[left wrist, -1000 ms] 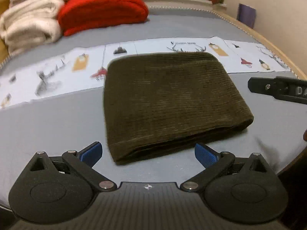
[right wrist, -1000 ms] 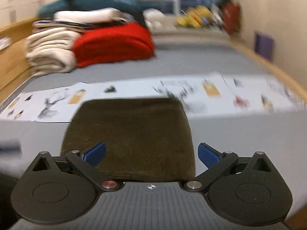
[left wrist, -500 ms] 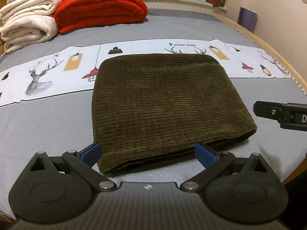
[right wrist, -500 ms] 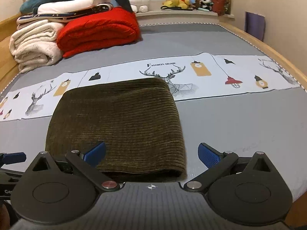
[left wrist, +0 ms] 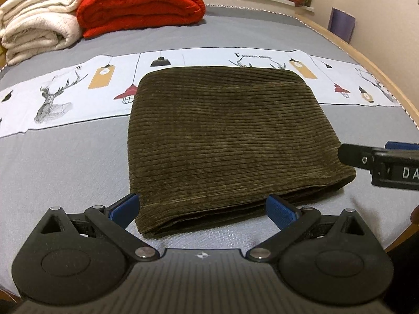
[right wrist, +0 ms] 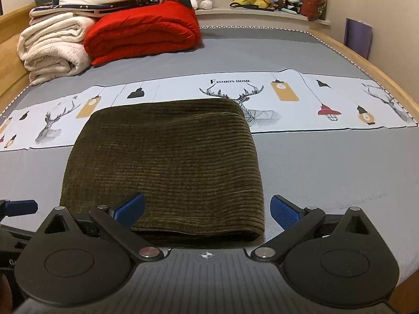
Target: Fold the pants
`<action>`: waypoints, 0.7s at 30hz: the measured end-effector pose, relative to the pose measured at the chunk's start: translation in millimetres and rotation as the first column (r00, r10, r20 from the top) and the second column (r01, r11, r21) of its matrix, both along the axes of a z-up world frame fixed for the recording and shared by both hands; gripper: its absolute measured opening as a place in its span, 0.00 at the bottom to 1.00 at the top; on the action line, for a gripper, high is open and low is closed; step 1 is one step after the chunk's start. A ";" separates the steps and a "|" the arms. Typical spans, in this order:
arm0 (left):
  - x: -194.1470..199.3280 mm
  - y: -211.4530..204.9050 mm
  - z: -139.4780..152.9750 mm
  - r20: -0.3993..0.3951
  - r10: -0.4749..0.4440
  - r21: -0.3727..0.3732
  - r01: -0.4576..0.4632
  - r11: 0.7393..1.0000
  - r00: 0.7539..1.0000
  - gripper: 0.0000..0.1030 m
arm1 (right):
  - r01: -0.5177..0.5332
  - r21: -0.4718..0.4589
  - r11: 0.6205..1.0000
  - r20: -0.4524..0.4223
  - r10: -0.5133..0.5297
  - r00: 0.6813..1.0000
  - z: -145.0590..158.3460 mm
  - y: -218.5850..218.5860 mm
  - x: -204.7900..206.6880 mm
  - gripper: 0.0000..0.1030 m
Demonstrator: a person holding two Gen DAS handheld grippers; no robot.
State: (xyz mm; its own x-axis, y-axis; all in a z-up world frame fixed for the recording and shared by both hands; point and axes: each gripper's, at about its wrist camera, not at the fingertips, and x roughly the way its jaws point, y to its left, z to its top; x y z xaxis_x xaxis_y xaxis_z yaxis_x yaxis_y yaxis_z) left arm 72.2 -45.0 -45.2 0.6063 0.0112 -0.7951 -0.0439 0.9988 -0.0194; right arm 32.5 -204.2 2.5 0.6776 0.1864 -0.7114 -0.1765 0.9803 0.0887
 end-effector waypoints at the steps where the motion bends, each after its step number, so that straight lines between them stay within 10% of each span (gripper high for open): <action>1: 0.4 1.4 0.2 -0.002 0.006 -0.007 -0.006 1.000 1.000 1.00 | 0.000 -0.004 1.000 -0.001 0.000 1.000 -0.6 0.9 0.3 0.99; 21: 1.9 3.2 -0.5 -0.009 0.016 -0.022 -0.016 1.000 1.000 1.00 | -0.025 -0.014 1.000 -0.001 0.025 1.000 -1.8 5.4 0.0 0.99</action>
